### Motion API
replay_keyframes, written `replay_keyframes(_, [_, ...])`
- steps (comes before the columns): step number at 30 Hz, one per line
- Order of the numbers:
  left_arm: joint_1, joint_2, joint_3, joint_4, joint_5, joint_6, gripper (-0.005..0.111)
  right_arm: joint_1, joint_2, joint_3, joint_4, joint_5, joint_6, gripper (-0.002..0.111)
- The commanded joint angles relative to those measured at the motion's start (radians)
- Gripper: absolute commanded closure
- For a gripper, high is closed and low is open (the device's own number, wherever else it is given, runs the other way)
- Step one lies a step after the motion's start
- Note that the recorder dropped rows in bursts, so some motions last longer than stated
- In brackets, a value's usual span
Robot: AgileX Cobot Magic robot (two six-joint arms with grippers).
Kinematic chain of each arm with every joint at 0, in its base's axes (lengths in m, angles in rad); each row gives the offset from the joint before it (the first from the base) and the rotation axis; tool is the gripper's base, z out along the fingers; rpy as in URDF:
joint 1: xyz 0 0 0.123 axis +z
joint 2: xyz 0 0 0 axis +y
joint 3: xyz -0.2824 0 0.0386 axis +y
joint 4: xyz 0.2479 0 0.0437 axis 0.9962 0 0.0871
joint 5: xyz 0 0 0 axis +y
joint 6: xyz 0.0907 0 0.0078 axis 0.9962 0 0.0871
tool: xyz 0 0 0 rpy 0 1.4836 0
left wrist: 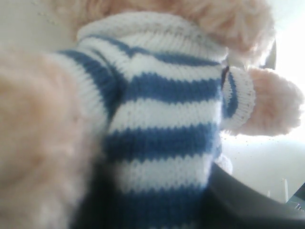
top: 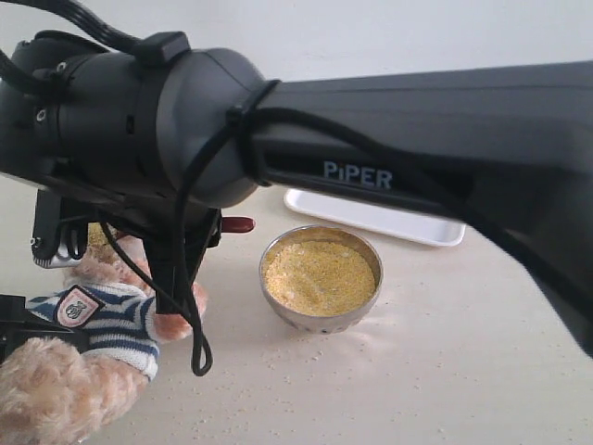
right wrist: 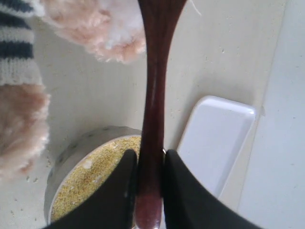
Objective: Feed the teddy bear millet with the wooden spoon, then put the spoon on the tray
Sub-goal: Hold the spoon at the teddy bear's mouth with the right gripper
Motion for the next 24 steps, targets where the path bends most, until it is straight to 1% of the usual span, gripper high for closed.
replay_keyframes(1, [0.003,-0.013,0.005,-0.008,0.015,0.009,0.102,0.001,0.002,-0.004,-0.021,0.001,0.008,0.108])
replay_keyframes(9, [0.003,-0.013,0.005,-0.008,0.015,0.009,0.102,0.009,0.002,-0.004,-0.025,0.001,0.030,0.108])
replay_keyframes(14, [0.003,-0.013,0.005,-0.008,0.015,0.009,0.102,0.009,0.004,-0.004,-0.065,0.001,0.037,0.108])
replay_keyframes(24, [0.003,-0.013,0.005,-0.008,0.015,0.009,0.102,0.009,0.004,-0.004,-0.061,0.001,0.050,0.108])
